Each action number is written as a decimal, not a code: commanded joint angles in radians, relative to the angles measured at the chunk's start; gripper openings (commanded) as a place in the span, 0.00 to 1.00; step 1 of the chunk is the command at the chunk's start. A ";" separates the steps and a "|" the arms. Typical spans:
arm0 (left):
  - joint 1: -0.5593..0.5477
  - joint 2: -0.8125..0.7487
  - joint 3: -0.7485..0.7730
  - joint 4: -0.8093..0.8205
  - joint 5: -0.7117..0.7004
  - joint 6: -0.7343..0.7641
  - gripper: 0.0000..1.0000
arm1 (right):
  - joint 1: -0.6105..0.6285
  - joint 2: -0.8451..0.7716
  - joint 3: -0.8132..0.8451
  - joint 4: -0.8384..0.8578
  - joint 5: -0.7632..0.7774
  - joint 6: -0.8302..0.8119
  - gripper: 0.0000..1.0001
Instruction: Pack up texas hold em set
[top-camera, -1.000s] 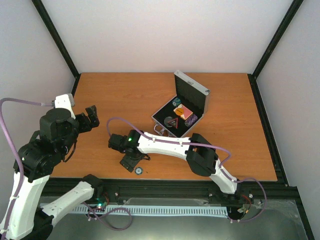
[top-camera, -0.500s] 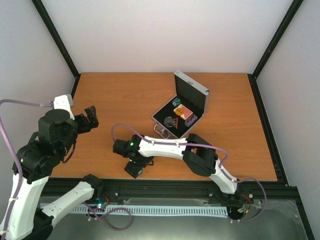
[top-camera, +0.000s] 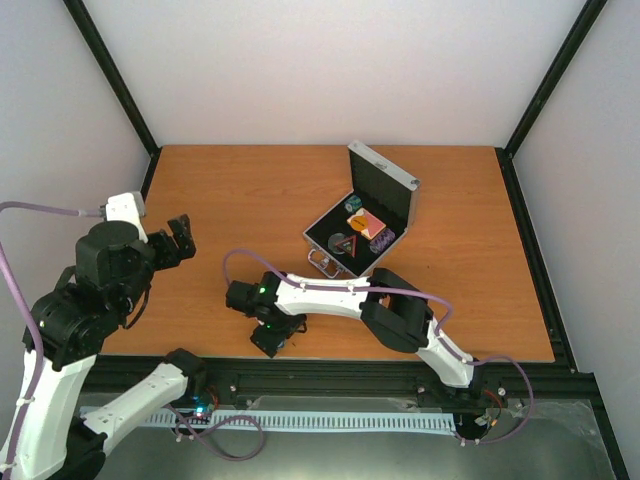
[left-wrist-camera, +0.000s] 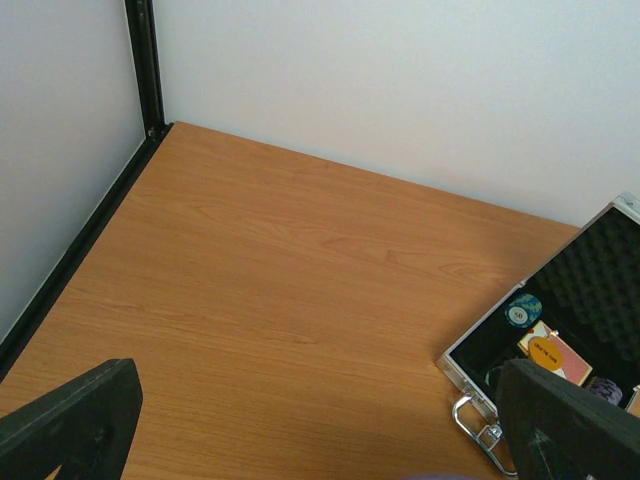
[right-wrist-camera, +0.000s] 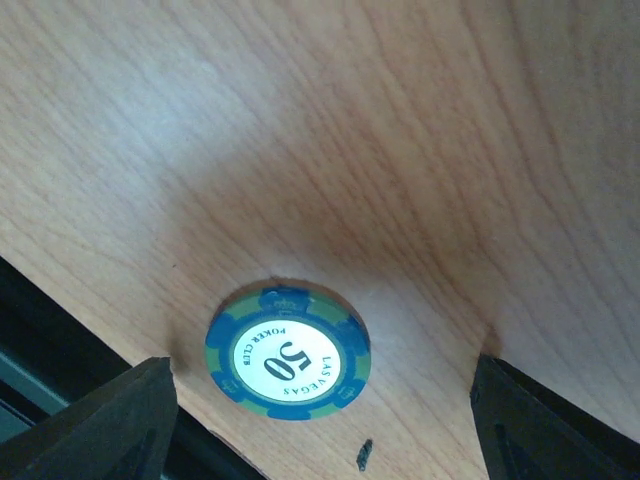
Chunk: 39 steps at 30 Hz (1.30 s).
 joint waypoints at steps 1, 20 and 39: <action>0.004 -0.011 0.006 -0.018 -0.023 0.000 1.00 | 0.014 0.053 0.025 0.006 -0.005 -0.002 0.81; 0.004 -0.029 -0.017 -0.005 -0.028 0.009 1.00 | 0.009 0.045 -0.008 -0.030 0.096 0.031 0.40; 0.004 -0.032 -0.021 0.018 -0.028 0.018 1.00 | -0.104 -0.084 -0.007 -0.042 0.165 0.033 0.37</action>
